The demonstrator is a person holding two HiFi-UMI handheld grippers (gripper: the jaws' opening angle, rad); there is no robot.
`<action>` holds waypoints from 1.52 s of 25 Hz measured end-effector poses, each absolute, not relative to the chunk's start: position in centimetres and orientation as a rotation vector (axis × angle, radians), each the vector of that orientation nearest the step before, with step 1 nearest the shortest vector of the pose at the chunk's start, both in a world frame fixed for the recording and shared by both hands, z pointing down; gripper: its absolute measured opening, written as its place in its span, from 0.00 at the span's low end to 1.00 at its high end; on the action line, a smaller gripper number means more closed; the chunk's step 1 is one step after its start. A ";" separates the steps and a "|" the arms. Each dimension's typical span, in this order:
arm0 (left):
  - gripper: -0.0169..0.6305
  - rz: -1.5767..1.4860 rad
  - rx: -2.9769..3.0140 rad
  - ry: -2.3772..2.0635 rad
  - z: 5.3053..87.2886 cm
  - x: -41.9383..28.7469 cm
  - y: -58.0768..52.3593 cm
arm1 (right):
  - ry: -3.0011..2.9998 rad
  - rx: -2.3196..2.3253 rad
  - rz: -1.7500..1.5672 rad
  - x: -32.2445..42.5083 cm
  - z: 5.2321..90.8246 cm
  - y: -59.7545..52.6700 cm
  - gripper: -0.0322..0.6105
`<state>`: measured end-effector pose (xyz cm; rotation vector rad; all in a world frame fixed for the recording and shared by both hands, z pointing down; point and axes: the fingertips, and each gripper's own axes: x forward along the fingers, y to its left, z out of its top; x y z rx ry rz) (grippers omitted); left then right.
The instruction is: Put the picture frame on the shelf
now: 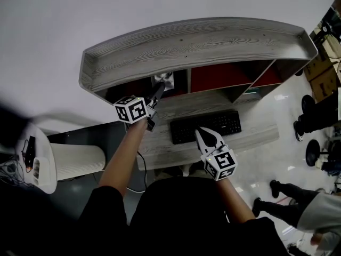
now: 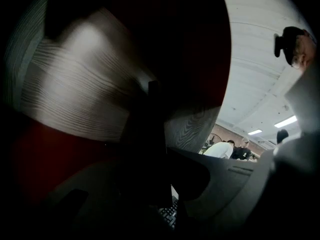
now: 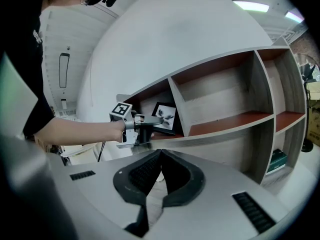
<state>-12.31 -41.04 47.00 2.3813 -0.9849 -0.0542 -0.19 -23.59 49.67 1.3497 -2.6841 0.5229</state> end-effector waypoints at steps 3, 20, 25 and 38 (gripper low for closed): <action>0.09 0.015 2.348 -1.012 47.2 -12.1 -41.8 | -2.708 1.363 0.607 0.0 49.5 -23.7 0.07; 0.33 0.330 2.274 -1.102 48.9 -11.9 -44.3 | -2.710 1.364 0.655 0.3 49.8 -23.5 0.07; 0.36 0.348 2.268 -1.117 49.0 -11.6 -45.0 | -2.705 1.359 0.649 0.2 49.9 -23.8 0.07; 0.40 0.413 2.358 -1.208 49.0 -11.2 -46.1 | -2.691 1.358 0.638 0.1 49.9 -24.5 0.07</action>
